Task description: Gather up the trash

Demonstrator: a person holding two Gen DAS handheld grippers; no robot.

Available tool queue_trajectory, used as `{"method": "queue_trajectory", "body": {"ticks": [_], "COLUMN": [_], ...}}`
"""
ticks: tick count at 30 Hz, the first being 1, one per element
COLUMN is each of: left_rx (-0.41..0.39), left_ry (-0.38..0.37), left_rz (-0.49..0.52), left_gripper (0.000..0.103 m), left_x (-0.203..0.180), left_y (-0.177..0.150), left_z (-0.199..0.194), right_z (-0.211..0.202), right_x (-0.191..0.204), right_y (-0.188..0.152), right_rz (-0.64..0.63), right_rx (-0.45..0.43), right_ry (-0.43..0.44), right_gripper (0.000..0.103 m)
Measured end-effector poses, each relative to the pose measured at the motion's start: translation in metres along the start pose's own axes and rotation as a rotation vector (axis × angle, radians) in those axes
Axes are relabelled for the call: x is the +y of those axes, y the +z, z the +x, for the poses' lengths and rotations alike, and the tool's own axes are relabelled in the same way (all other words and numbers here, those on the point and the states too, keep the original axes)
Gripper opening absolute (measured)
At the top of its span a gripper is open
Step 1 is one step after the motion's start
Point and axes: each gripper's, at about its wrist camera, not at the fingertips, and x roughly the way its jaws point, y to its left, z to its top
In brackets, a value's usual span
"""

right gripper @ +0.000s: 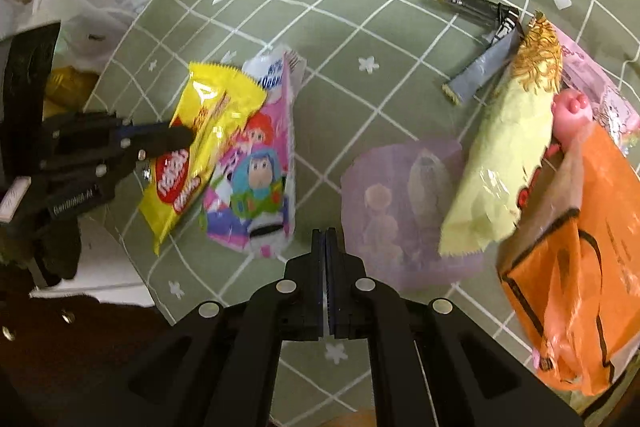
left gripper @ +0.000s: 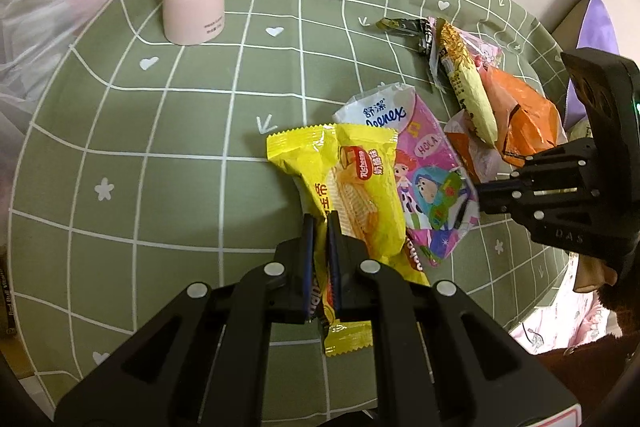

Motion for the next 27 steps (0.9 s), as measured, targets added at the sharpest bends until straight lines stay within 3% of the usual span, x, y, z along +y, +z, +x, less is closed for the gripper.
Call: {"method": "queue_trajectory", "body": {"ticks": [4,7,14,15,17,19,22,27], "left_rx": [-0.015,-0.018,-0.011,-0.012,-0.028,-0.050,-0.062,-0.075], "left_ry": [0.035,0.058,0.085,0.085,0.081,0.072,0.065,0.068], "left_rz": [-0.030,-0.059,-0.072,-0.076,-0.080,-0.087,-0.111,-0.119], "left_gripper": [0.007,0.007,0.007,0.007,0.007,0.007,0.007,0.007], "left_x": [0.007,0.016,0.022,0.022,0.023,0.026,0.030,0.032], "left_y": [0.000,0.000,-0.005,-0.004,-0.005,-0.003,-0.003,-0.007], "left_z": [-0.006,-0.009,-0.012,-0.013,-0.019,-0.024,-0.027,-0.033], "right_z": [0.001,0.001,0.010,0.009,0.002,-0.016,-0.006,0.004], "right_x": [-0.001,-0.004,0.017,0.018,0.003,-0.002,0.009,0.010], "right_y": [0.006,0.003,-0.001,0.001,0.000,-0.002,0.005,0.005], "right_rz": [0.028,0.076,0.046,0.048,0.102,0.129,0.035,0.089], "right_rx": [-0.055,-0.158,-0.371,-0.376,-0.387,-0.480,-0.404,-0.360], "right_ry": [0.013,0.030,-0.057,-0.046,0.125,0.170,0.060,-0.091], "right_gripper": [0.004,0.004,0.004,0.004,0.004,0.004,0.004,0.004]}}
